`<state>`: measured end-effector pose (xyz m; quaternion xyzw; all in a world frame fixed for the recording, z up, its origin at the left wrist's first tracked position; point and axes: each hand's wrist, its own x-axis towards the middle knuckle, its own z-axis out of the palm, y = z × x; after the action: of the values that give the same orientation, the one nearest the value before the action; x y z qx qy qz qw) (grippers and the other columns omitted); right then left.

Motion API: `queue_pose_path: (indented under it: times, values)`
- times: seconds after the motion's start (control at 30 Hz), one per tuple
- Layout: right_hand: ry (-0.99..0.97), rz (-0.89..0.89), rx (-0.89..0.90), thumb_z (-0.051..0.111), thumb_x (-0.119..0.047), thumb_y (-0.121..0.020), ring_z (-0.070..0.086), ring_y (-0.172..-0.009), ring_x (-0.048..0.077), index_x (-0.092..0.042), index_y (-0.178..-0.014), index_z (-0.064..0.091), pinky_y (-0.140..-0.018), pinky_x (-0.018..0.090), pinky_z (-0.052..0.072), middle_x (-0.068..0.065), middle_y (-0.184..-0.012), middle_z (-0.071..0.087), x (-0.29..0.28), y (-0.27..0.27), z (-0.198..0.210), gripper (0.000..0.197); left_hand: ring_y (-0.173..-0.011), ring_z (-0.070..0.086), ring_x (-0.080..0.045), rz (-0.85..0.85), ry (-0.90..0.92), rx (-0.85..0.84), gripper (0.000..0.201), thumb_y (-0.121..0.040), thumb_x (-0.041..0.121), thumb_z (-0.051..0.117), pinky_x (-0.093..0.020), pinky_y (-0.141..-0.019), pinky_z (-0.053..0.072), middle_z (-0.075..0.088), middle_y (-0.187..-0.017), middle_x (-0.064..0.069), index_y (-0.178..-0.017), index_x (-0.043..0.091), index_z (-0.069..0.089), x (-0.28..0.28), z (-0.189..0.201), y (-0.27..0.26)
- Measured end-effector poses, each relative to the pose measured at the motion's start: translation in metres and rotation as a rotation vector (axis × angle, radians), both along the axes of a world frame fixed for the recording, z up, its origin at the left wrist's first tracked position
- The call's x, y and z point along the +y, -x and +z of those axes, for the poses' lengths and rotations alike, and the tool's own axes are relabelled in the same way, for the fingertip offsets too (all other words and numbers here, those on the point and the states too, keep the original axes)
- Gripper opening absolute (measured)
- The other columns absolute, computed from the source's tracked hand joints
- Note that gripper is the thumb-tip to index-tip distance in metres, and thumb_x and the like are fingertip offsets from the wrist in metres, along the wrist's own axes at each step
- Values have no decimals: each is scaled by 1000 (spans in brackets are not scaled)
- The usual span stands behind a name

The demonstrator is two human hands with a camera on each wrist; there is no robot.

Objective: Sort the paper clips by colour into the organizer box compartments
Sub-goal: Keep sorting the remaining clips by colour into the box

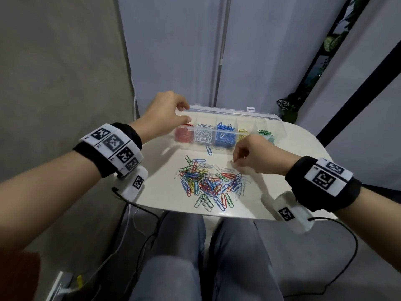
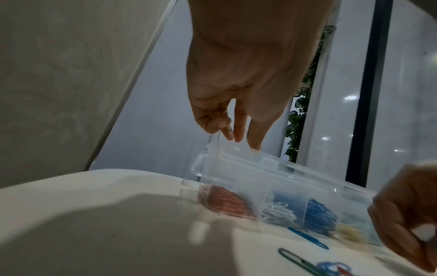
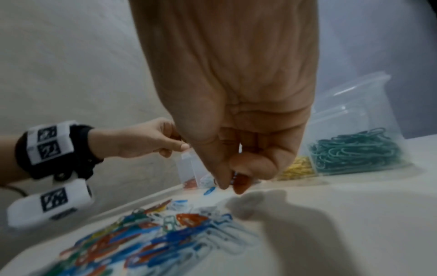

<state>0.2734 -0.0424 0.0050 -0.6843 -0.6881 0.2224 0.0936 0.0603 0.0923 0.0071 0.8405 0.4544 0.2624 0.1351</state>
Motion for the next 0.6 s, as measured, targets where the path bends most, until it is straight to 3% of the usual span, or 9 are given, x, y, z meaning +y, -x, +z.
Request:
queue_pose_path:
  times: [0.13,0.27,0.37,0.43,0.5,0.53,0.6]
  values:
    - [72,55,135,78,-3,-76,55,-57,6,-10,-82,73,-57,16,45,4,-73,69,-7,-2,1,11,-62,42,2,-175,-45,-12,24,-81,25,76,-23,-68,30,60,-89,2,-102,14,71,-16,-2,-2]
    - [68,87,28,78,-6,-76,53,-55,2,-13,-90,74,-51,12,38,-6,-68,64,-13,7,-9,17,-65,48,2,-253,-23,48,19,-81,27,76,-28,-64,38,63,-79,6,-96,16,72,-26,-8,1]
    - [18,92,-62,79,-7,-75,54,-59,3,-12,-85,75,-53,17,39,-9,-67,62,-11,13,-14,12,-62,48,2,-180,-48,7,13,-82,26,73,-34,-66,46,58,-72,14,-90,17,72,-28,-11,8]
    - [-2,92,-107,78,-8,-76,62,-66,14,-7,-81,75,-62,26,50,0,-73,69,-9,15,-14,6,-65,49,-4,-73,-93,-77,16,-83,30,69,-35,-70,46,59,-74,12,-91,17,70,-23,-9,14]
    - [-4,109,-154,75,-8,-78,65,-74,20,-6,-82,75,-70,33,54,6,-79,72,-7,16,-14,5,-76,55,-17,41,-80,-132,22,-87,32,66,-34,-75,45,60,-79,6,-100,14,69,-13,-4,20]
    - [6,116,-167,74,-8,-78,64,-75,20,-6,-82,74,-70,32,54,5,-79,72,-6,17,-13,4,-80,56,-21,95,-35,-137,27,-89,32,66,-33,-77,44,60,-81,2,-106,12,67,-9,-2,22]
    - [20,118,-161,74,-8,-80,60,-68,13,-5,-83,73,-61,19,48,3,-76,70,-5,17,-12,4,-91,59,-27,176,86,-93,40,-91,35,64,-34,-83,44,61,-87,-4,-119,7,61,-2,0,26]
